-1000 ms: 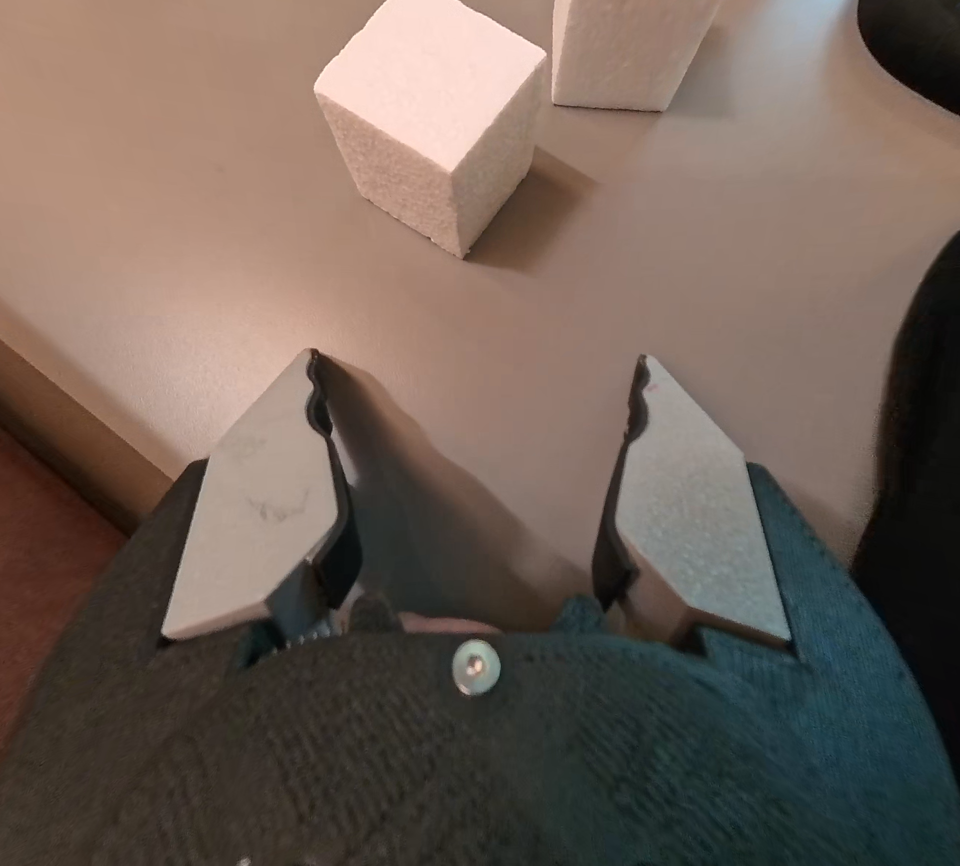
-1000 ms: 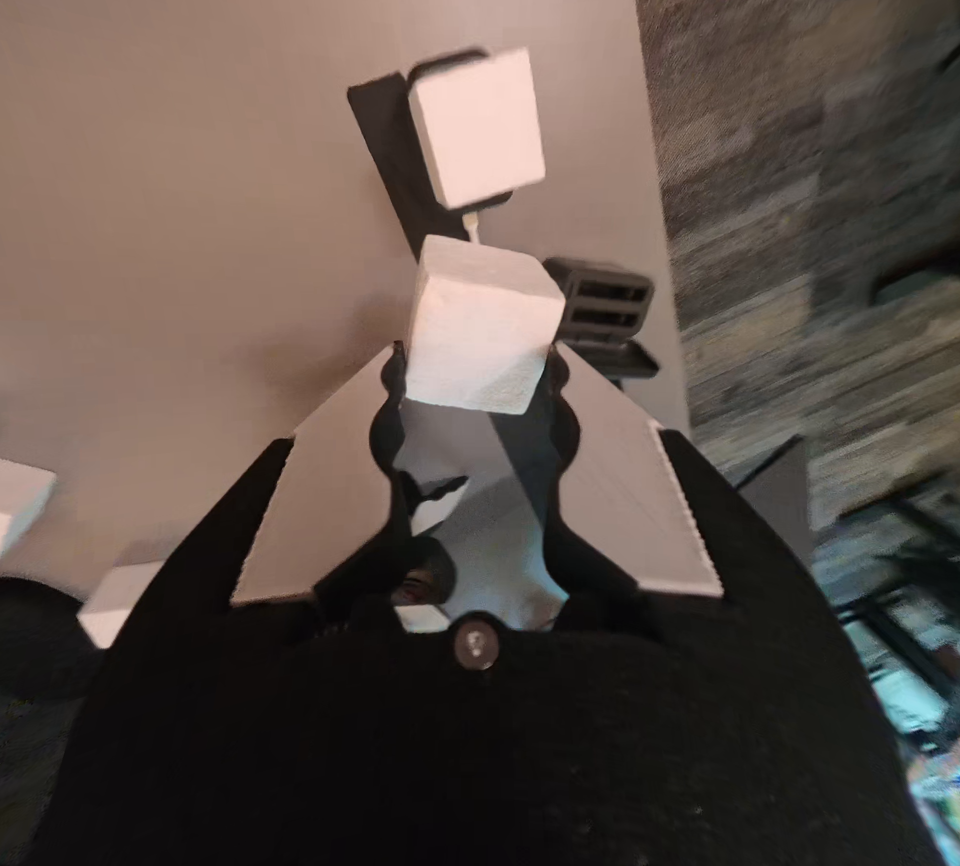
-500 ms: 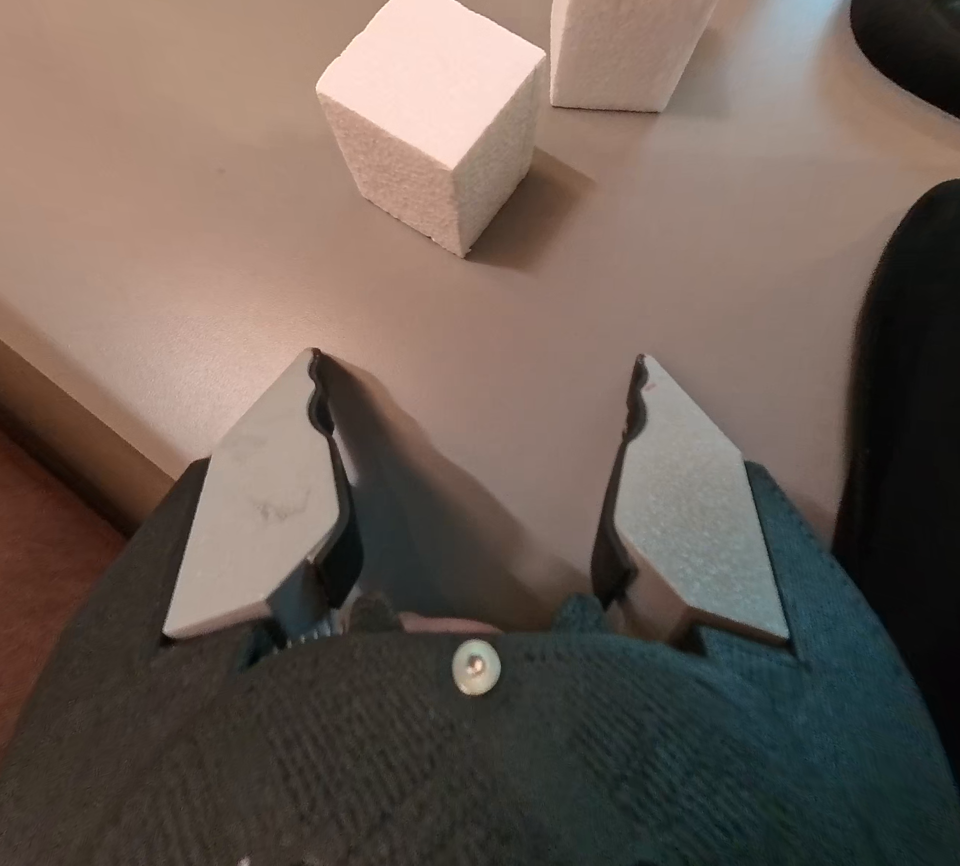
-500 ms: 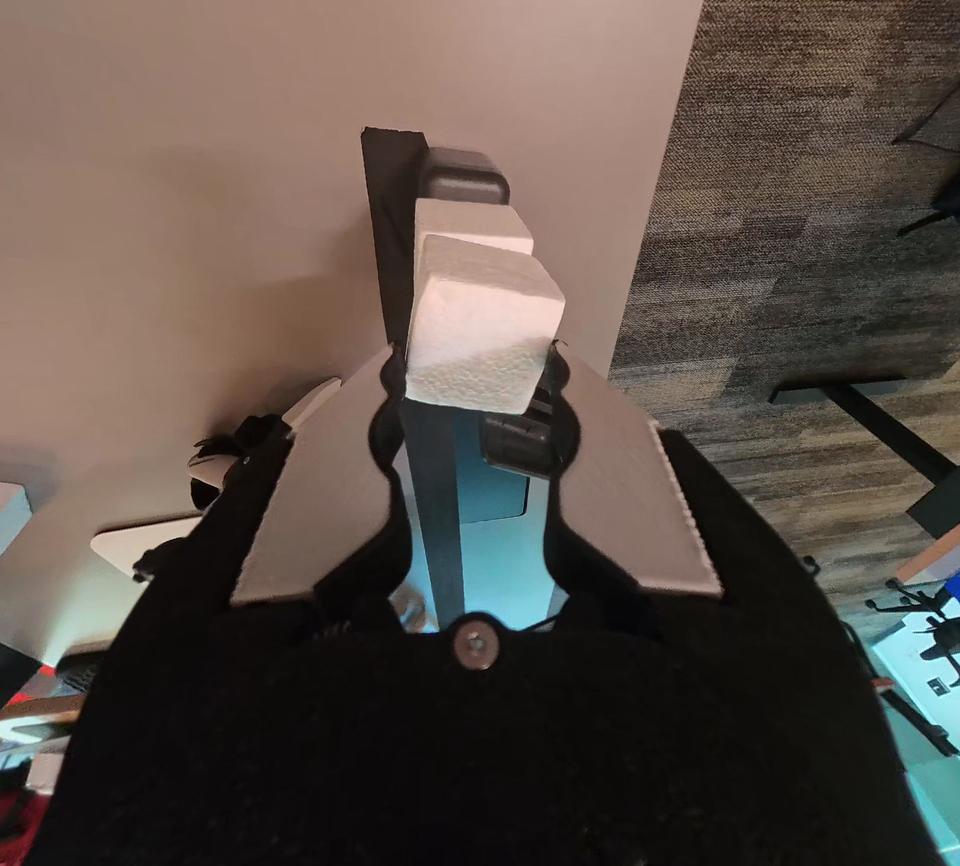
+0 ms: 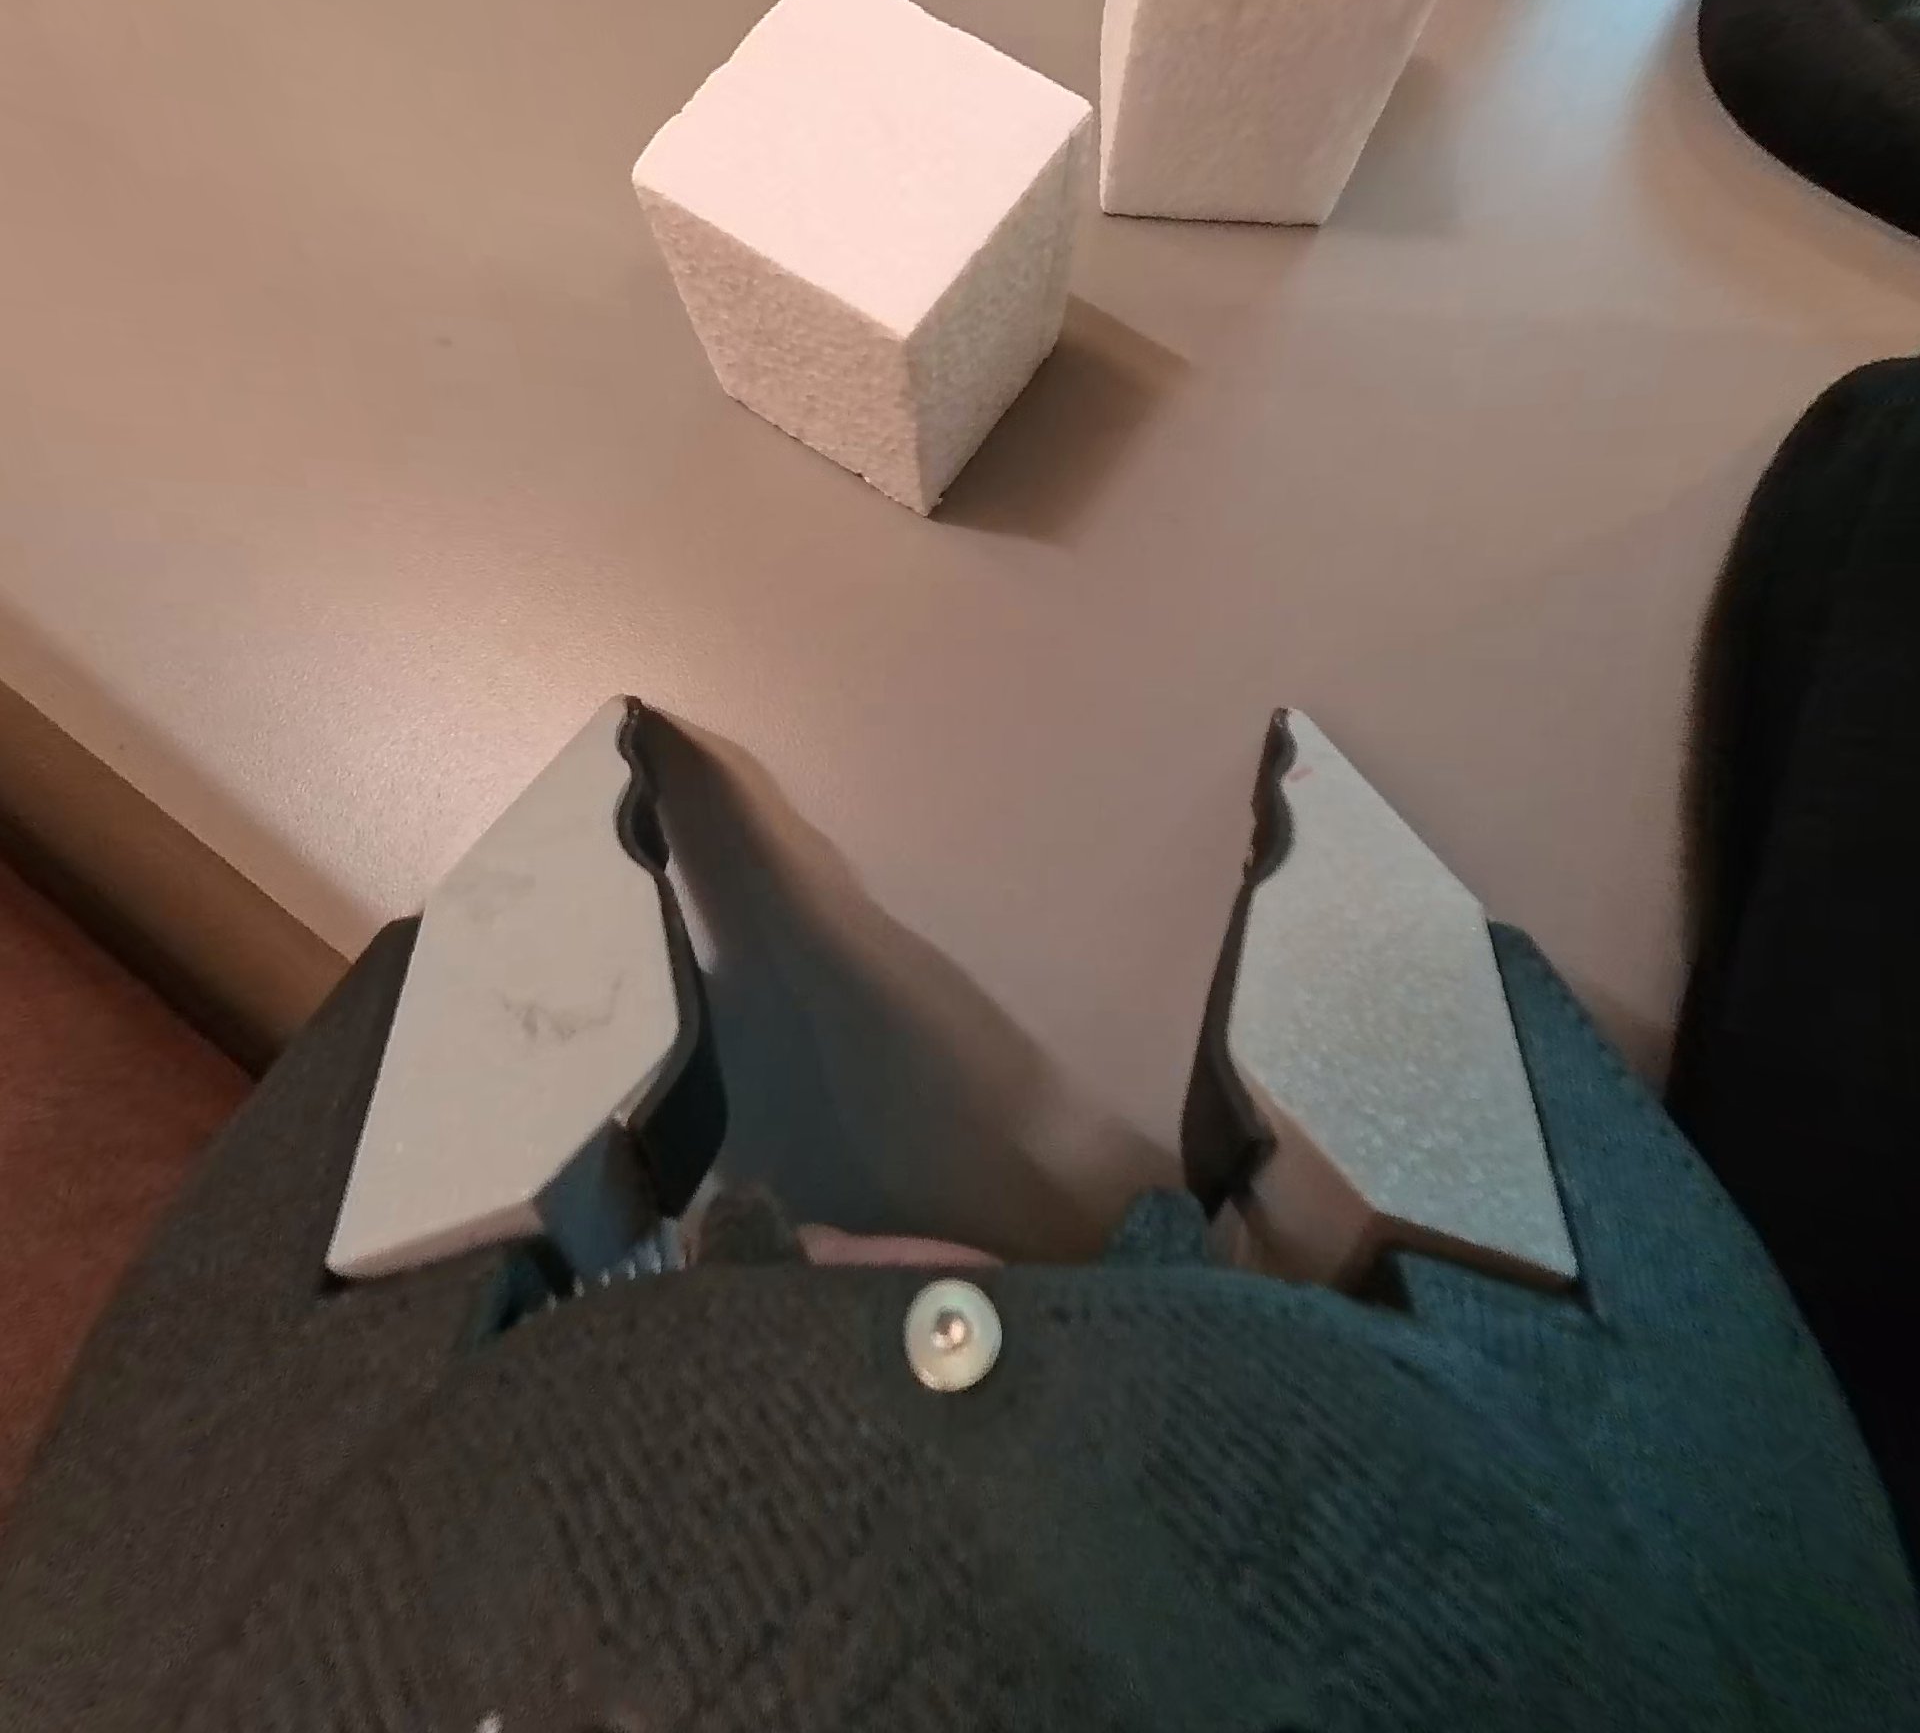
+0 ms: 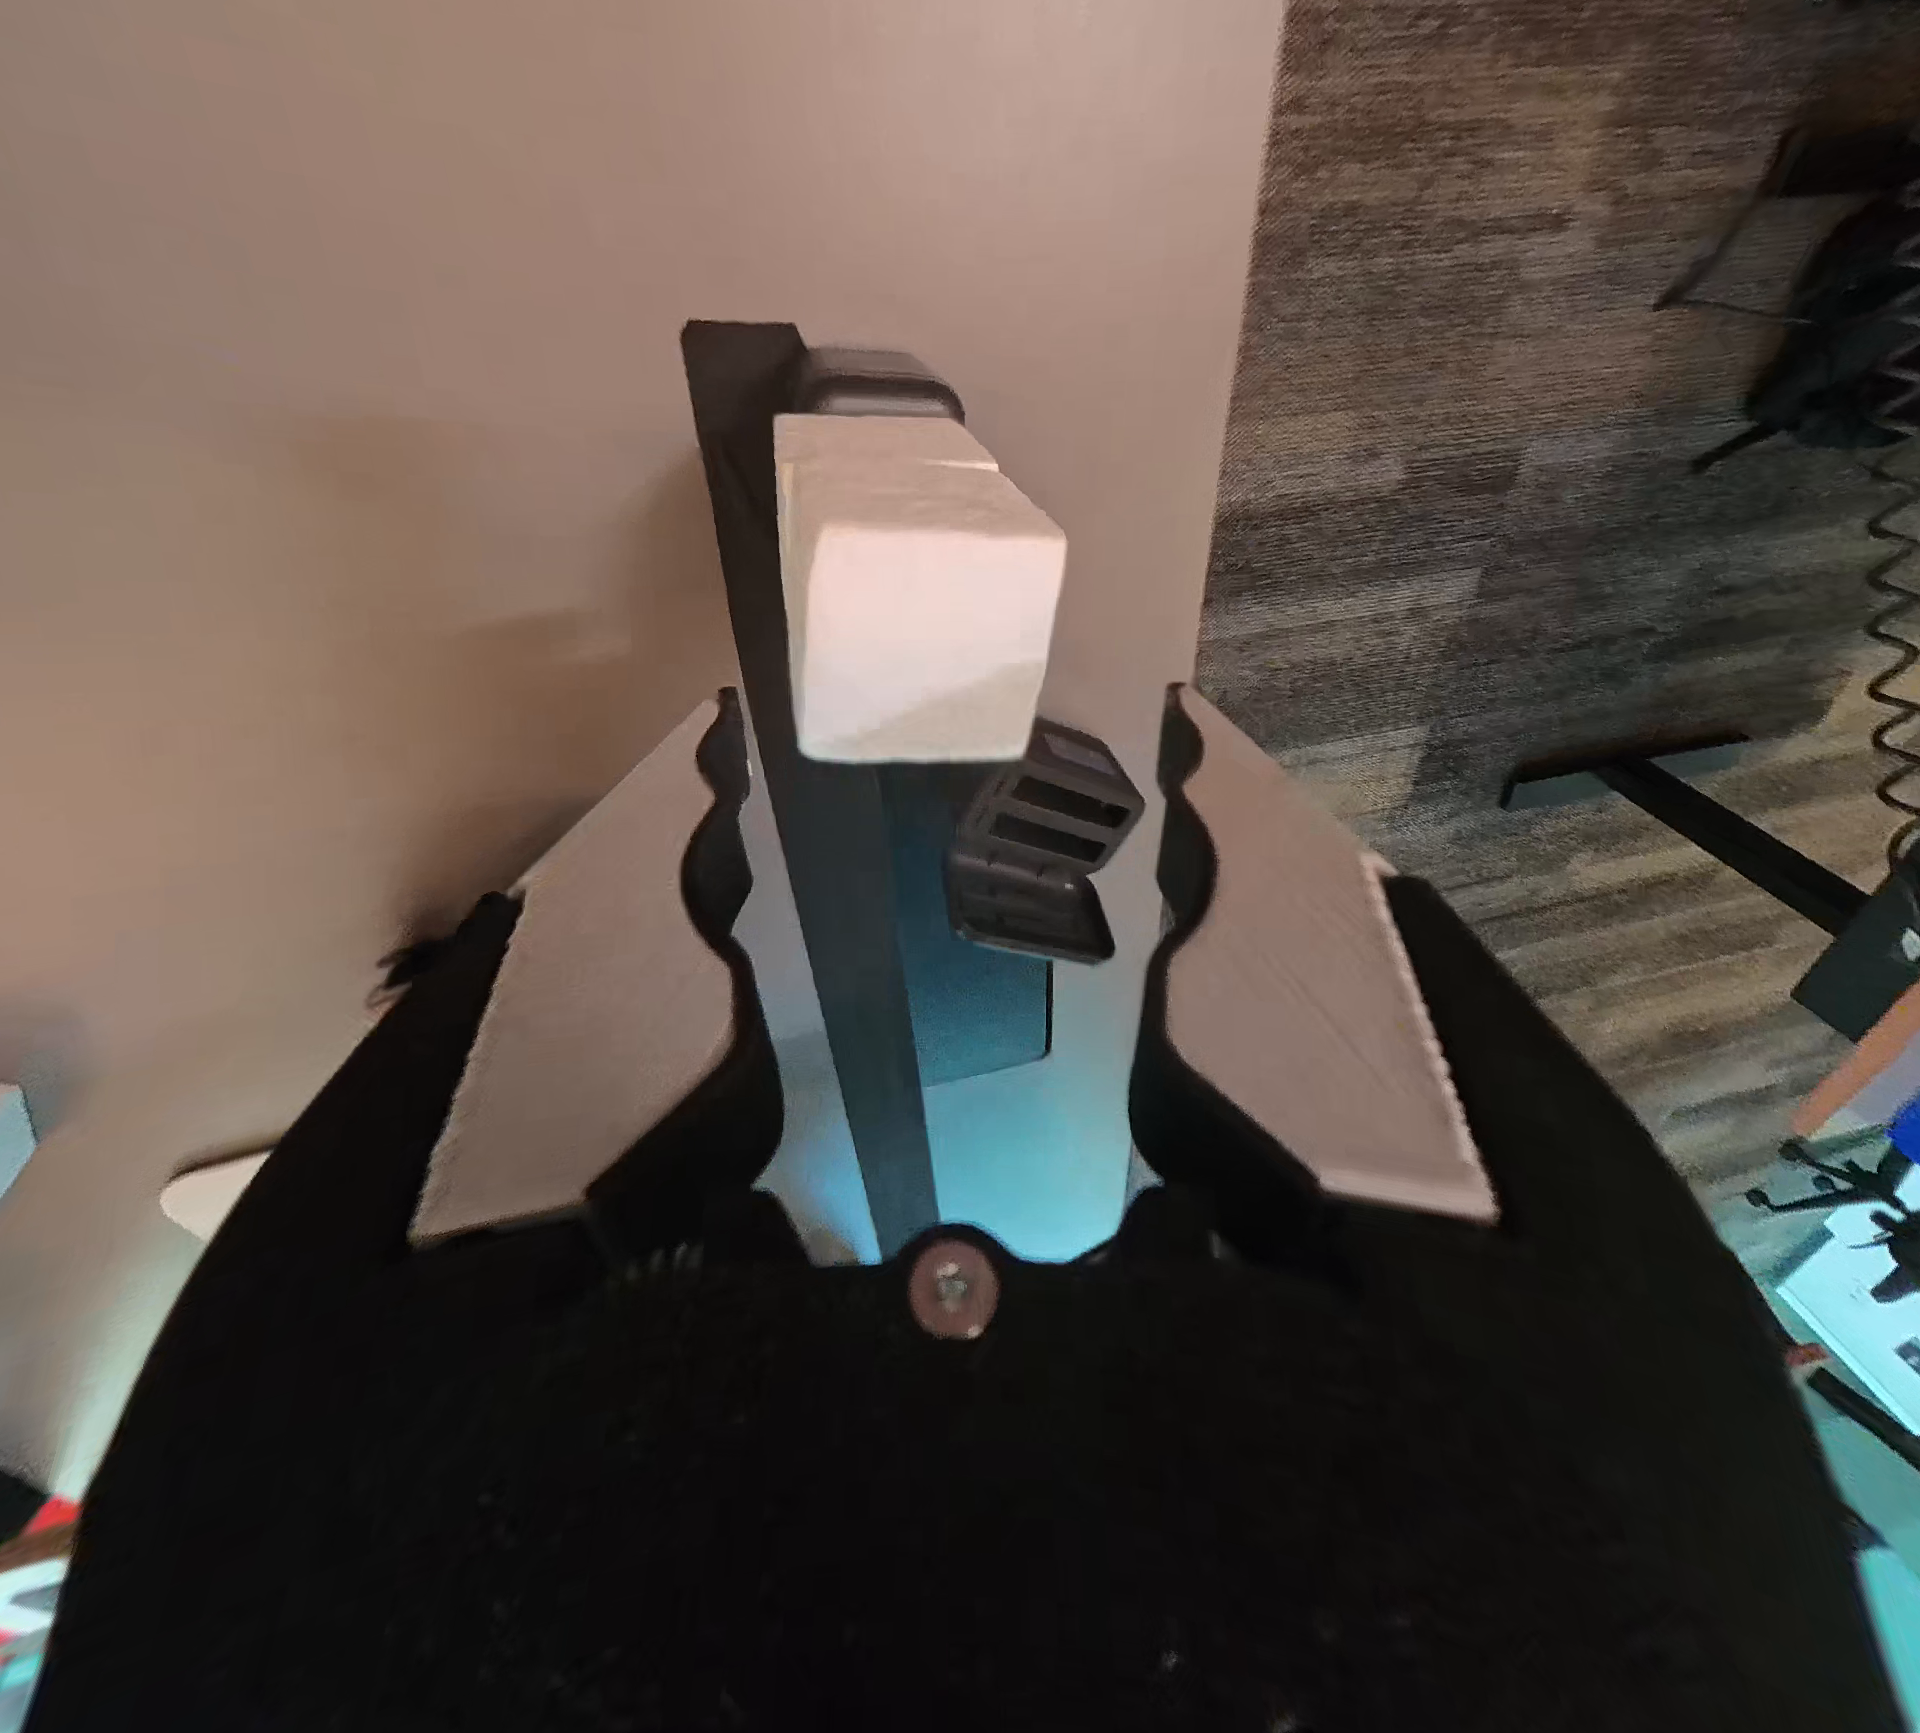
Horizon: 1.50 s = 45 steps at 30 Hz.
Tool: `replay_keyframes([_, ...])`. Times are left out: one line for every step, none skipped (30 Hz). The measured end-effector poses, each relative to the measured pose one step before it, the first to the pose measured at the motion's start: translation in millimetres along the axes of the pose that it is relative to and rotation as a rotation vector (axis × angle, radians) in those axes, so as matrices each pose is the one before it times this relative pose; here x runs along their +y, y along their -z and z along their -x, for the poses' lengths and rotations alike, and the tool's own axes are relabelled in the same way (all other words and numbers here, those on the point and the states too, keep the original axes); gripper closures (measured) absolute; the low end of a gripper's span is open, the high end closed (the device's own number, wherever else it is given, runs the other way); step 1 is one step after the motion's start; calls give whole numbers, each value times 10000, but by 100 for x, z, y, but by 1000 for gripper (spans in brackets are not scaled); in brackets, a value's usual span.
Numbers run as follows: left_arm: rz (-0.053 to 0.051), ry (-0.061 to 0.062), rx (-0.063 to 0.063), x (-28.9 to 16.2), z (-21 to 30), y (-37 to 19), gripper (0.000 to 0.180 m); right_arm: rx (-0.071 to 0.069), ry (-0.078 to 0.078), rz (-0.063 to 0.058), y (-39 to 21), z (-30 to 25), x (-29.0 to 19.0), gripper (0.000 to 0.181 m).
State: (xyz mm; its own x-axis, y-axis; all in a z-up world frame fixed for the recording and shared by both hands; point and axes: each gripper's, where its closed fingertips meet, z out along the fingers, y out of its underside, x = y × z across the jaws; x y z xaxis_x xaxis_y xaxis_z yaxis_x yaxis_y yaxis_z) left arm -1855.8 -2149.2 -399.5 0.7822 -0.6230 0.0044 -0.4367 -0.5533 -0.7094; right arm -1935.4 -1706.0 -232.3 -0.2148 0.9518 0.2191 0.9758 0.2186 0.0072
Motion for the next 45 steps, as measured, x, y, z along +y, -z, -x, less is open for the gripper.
replay_keyframes([5, 1, 0, 7, -1, 3, 67, 219, -238, -401, 1251, 244, -100, 102])
replay_keyframes([3, 1, 1, 9, 6, 7, 67, 125, -283, -535, 1408, 681, -223, 102])
replay_keyframes([-2, -3, 1, -8, -7, -6, 67, -120, -284, -660, 1442, 1462, -347, 102])
replay_keyframes([-5, -3, -2, -6, -9, -3, 67, -268, -255, -682, 1244, 2154, -293, 103])
replay_keyframes([-8, 2, -2, 4, -4, 10, 67, -178, -164, -484, 848, 2464, 154, 106])
replay_keyframes([-13, 2, -1, 10, -12, 5, 67, -22, -75, -250, 380, 2591, 730, 107])
replay_keyframes([-2, -1, -5, 7, -20, -6, 67, -221, -53, -167, -61, 3224, 1028, 107])
replay_keyframes([7, 1, -3, 0, -12, -4, 67, -547, -46, -105, -507, 3962, 1226, 107])
replay_keyframes([1, -2, 0, 11, 3, 10, 67, -534, 29, 78, -1004, 4033, 1526, 107])
replay_keyframes([-10, 0, 0, -3, -12, 4, 67, -314, 111, 218, -1362, 3661, 1648, 106])
replay_keyframes([-8, -2, -1, 8, -24, -1, 67, -291, 193, 256, -1482, 3512, 1490, 106])
replay_keyframes([0, -1, -1, 6, -4, 6, 67, -261, 218, 167, -1415, 3212, 1035, 106])
replay_keyframes([-7, -8, 2, 2, -10, 6, 67, -201, 176, -6, -1270, 2750, 487, 106])
replay_keyframes([-22, -8, 7, 1, -8, 3, 67, -125, 111, -133, -1092, 2135, 121, 108])
replay_keyframes([-17, -1, 4, 4, -16, 2, 67, -15, 0, -165, -956, 1424, -76, 111])
replay_keyframes([14, -2, 0, 10, 0, 0, 67, -26, -68, -63, -832, 954, -53, 110])
replay_keyframes([18, -2, -1, -2, -1, -1, 67, -30, -112, -16, -729, 566, -103, 108])
replay_keyframes([-3, 0, 0, -3, -14, -1, 67, -12, -88, -66, -698, 256, -196, 106])
replay_keyframes([-5, -2, 0, 11, -11, 0, 67, 22, -26, -44, -692, -29, -152, 106])
replay_keyframes([-1, 0, 0, -2, 0, -1, 67, 131, 1, 75, -709, -358, 3, 106])
replay_keyframes([-7, 0, 1, 4, 8, 9, 67, 113, 65, 188, -680, -393, 154, 106])
replay_keyframes([-10, -2, 5, 4, -18, -3, 67, -43, 160, 266, -557, -144, 270, 108])
replay_keyframes([-4, -2, 0, -1, -6, 3, 67, -91, 218, 198, -361, -46, 180, 119])
replay_keyframes([1, 4, 0, 6, 6, 5, 67, -24, 159, 82, -128, -172, -18, 124])
replay_keyframes([-3, 1, -2, 2, -5, 4, 68, 17, 67, 23, 181, -306, -163, 124])
replay_keyframes([-9, 1, -4, -2, -7, 4, 68, 23, 25, -69, 528, -463, -312, 124])
replay_keyframes([-13, 2, -7, 10, -17, 6, 68, 76, -39, -202, 907, -816, -498, 124])
replay_keyframes([-15, 5, 0, 3, 7, 14, 68, 147, -119, -249, 1243, -1336, -559, 124])
replay_keyframes([-19, 2, 6, 1, -7, 0, 68, 200, -200, -234, 1501, -1903, -560, 124])
replay_keyframes([-15, -1, 1, -5, -6, 5, 68, 232, -274, -217, 1667, -2427, -574, 124])
replay_keyframes([-4, -2, 1, -1, 8, 2, 68, 223, -323, -171, 1706, -2816, -600, 124])
replay_keyframes([-7, -2, 4, -6, 3, -1, 68, 194, -336, -85, 1639, -3087, -610, 124])
replay_keyframes([-9, 2, 11, 0, 7, 7, 68, 205, -331, 22, 1472, -3285, -603, 124])
replay_keyframes([-5, -6, 5, -2, 5, 1, 68, 285, -276, 62, 1243, -3471, -678, 124])
replay_keyframes([2, -5, 2, 2, 15, 1, 68, 380, -184, 53, 967, -3572, -774, 124])
replay_keyframes([2, 0, 4, -6, 8, 7, 68, 280, -140, 101, 634, -3280, -761, 124])
replay_keyframes([-1, -2, 6, -2, 7, -2, 68, 57, -158, 137, 370, -2705, -769, 124])
replay_keyframes([-1, -4, 8, -6, -2, -6, 68, -36, -160, 93, 218, -2254, -857, 124])
replay_keyframes([-3, -4, 8, -7, 20, -4, 69, -91, -109, 124, 81, -1815, -780, 124])
replay_keyframes([-6, 7, 1, -13, 29, 6, 69, -126, -21, 187, -48, -1387, -630, 124])
replay_keyframes([-10, 15, -6, -21, 49, 1, 70, -24, 78, 192, -140, -1197, -515, 124])
replay_keyframes([-10, 11, -9, -14, 34, 8, 71, -59, 148, 241, -268, -849, -309, 124])
replay_keyframes([-4, 3, 0, -3, 20, 0, 71, -161, 137, 259, -341, -482, -169, 124])
replay_keyframes([-10, 4, 5, -2, 28, 6, 71, -123, 116, 234, -366, -370, -120, 124])
replay_keyframes([-16, 13, -9, -18, 41, 8, 72, -60, 124, 209, -335, -304, -93, 124])
